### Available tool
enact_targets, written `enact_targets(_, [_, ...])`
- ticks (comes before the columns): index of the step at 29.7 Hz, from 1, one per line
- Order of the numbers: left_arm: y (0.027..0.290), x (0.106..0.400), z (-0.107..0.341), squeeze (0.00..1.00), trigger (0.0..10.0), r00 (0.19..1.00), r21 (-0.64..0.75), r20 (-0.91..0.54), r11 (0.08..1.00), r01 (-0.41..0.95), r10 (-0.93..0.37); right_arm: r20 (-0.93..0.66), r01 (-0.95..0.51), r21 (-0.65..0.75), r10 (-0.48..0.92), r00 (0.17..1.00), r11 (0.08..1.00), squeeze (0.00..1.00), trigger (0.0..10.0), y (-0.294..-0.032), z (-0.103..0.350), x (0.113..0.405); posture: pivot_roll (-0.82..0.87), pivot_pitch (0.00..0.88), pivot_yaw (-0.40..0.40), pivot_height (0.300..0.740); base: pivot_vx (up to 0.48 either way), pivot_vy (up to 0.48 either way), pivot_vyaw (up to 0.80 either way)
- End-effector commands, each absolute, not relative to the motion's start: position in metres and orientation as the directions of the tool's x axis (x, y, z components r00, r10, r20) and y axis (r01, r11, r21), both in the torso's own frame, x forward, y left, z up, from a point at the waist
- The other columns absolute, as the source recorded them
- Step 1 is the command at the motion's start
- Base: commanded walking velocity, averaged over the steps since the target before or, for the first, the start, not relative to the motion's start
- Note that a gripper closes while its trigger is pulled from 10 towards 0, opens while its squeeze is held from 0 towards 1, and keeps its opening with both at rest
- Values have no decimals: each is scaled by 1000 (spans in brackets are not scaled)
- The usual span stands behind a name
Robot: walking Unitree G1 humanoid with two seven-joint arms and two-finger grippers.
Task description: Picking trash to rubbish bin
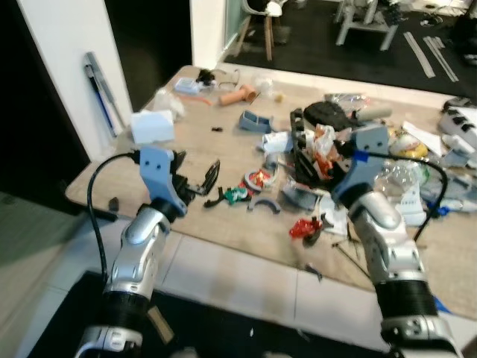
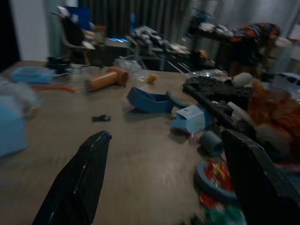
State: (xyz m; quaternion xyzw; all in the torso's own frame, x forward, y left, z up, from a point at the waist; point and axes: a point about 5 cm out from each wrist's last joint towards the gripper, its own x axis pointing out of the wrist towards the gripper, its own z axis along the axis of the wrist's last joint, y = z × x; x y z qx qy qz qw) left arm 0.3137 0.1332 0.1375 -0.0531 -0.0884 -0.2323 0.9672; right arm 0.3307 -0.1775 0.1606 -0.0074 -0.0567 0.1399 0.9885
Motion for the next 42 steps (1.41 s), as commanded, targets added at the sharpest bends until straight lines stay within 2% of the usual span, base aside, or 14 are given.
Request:
enact_targets(1, [130,314,138,0,10000,868,-50,196,879,474,-457,100,-257,-27,259,961,966,0,10000,-185,159,330,-99,0,-7,740,480,0,-781])
enact_targets(8, [130,314,139,0,10000,870,-59,206,881,468,-448,111,-250,-33,252,961,968,0,10000,-186,161,330,-99,0,-7,740,214,0,-759])
enact_targets(15, [130,314,141,0,10000,866,-50,213,880,473,-453,109,-250,-63,256,961,966,0,10000,-186,162,330,-100,0,-6,740,0,0,0])
enact_targets(19, [132,313,140,0,10000,857,1,200,874,485,-475,34,-233,-118,238,971,965,0,10000,-194,151,331,-101,0,-6,740,0,0,0])
enact_targets(26, [140,312,142,0,10000,855,86,185,875,477,-484,-14,-258,-51,258,966,965,0,10000,-210,144,332,-98,0,-2,740,0,0,0])
enact_targets(27, [145,312,144,0,10000,853,116,178,871,476,-490,-65,-241,-26,239,969,970,1000,10000,-218,139,335,-93,0,-4,740,0,0,0])
enact_targets(31, [151,311,145,0,10000,844,139,170,860,491,-509,-124,-234,-35,229,966,972,1000,10000,-222,134,337,-87,0,-6,740,0,0,0])
enact_targets(33, [154,306,145,0,10000,815,179,139,824,538,-562,-165,-209,-44,199,966,977,1000,10000,-228,131,338,-87,0,-3,740,0,0,0])
enact_targets(40, [149,298,139,0,10000,749,250,64,738,627,-659,-160,-201,-17,196,967,979,1000,10000,-235,129,340,-82,0,2,740,0,0,0])
enact_targets(41, [148,296,138,0,10000,733,252,49,718,649,-679,-135,-219,16,219,966,976,702,10000,-235,132,342,-82,0,2,740,0,0,0])
enact_targets(42, [148,295,137,0,10000,717,250,36,701,668,-696,-107,-248,45,251,962,968,0,10000,-235,134,344,-75,0,14,740,0,0,0])
